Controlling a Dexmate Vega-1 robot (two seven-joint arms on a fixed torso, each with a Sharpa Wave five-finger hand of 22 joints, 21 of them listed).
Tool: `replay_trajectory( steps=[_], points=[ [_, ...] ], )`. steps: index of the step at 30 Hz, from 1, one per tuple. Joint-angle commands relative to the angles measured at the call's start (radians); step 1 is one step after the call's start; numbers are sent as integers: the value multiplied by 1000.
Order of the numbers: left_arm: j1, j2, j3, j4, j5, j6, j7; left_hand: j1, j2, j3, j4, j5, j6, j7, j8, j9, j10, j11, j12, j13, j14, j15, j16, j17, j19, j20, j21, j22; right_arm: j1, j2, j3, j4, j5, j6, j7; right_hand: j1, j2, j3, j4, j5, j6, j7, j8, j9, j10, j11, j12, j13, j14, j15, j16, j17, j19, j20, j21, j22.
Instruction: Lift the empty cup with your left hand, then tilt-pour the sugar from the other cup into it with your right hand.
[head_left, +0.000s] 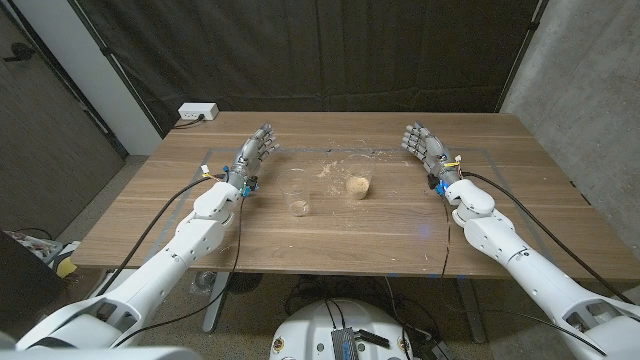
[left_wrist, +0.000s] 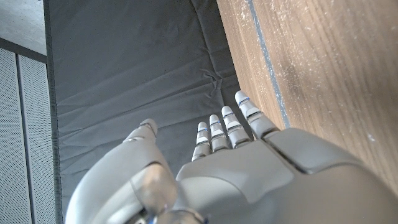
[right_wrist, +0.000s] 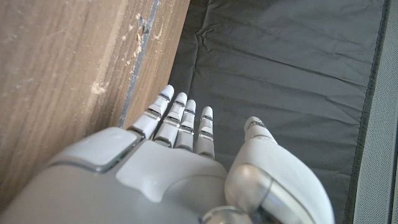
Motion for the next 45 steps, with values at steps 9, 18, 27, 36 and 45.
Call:
replay_trajectory(
  steps=[9,18,27,36,45],
  points=[
    [-35,94,118,31,-106,-79,34,8,0,6,0,4,7,-2,6,5,9,0,4,1,7,1,4,5,7,3,3,2,3,40,30,35,-84,18,77,-1,-16,1,-2,0,-5,2,1,2,-5,9,3,4,-4,4,0,6,17,-8,8,1],
    [-36,134,138,32,-127,-103,34,9,-1,4,0,3,8,-6,6,6,11,-7,4,1,8,-5,4,5,8,5,2,2,72,-16,-22,124,-239,91,185,-145,-136,-106,33,-21,-86,-3,-17,-1,-85,-20,-24,6,-152,-20,-16,10,-52,-11,-42,-3],
    [-34,161,153,3,-117,-117,70,9,-1,3,-1,3,12,-8,7,6,23,-12,8,2,15,-12,6,5,7,5,0,2,137,-86,-66,183,-381,183,256,-187,-187,-148,35,-5,-157,-30,-18,-3,-149,-79,-37,9,-231,-70,-14,7,-91,-15,-61,-4],
    [-30,195,177,-89,-73,-65,163,10,-1,3,-2,3,15,-10,7,6,27,-15,9,2,21,-18,8,5,8,6,-1,3,168,-182,-82,188,-456,199,328,-196,-237,-180,24,14,-221,-52,-22,-3,-169,-113,-35,10,-244,-94,-9,4,-89,-31,-61,-5],
    [-23,178,198,-111,-36,-84,213,12,1,3,-3,2,24,-14,10,6,38,-20,13,3,32,-25,10,5,9,5,-2,3,189,-260,-121,156,-589,190,332,-169,-288,-212,-6,45,-326,-76,-27,-2,-236,-132,-49,7,-282,-100,-13,1,-91,-38,-64,-7]
  ],
)
